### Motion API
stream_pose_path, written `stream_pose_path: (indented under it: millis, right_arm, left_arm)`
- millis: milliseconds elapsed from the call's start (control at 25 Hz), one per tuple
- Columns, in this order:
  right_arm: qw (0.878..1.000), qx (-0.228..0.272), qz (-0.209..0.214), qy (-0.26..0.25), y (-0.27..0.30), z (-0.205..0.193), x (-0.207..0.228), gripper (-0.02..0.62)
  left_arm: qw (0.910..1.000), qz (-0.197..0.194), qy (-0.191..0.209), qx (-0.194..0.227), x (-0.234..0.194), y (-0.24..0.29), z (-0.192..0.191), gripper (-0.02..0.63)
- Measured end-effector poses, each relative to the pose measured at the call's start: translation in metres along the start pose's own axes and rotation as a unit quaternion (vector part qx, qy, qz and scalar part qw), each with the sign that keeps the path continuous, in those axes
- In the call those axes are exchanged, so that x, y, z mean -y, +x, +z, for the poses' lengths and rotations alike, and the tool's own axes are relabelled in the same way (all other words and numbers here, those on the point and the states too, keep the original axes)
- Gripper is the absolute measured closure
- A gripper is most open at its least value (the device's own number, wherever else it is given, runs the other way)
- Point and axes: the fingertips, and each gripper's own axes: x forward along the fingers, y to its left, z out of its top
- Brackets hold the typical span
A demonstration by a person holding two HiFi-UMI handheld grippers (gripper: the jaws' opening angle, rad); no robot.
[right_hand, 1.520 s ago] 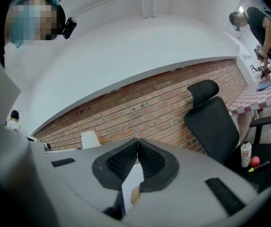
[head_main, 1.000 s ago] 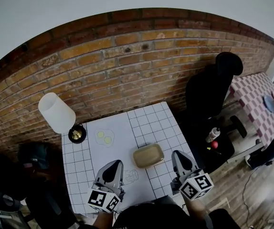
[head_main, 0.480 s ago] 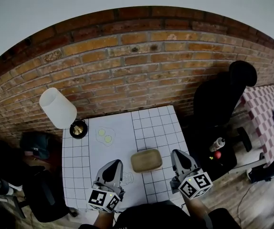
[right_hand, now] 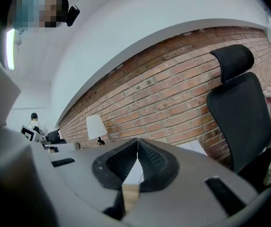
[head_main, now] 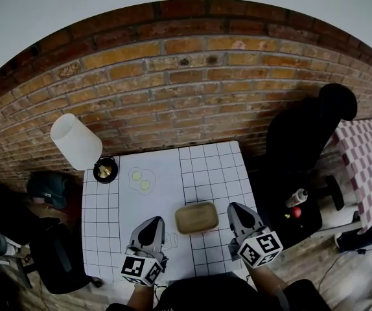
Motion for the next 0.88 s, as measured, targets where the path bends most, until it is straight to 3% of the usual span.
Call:
stream_pose_path:
  millis: [480,880]
  right_arm:
    - [0.998,-0.055,0.006,0.004,0.018,-0.049,0.023,0.591]
    - [0.994,-0.107,0.016,0.020,0.029,-0.093,0.033,0.591]
  left_arm:
    - [0.9987,0.032,-0.007,-0.039,-0.013,0.018,-0.047,0.597]
    - [0.9937,0.039,-0.048,-0.094,-0.019,0.032,-0.095,0.595]
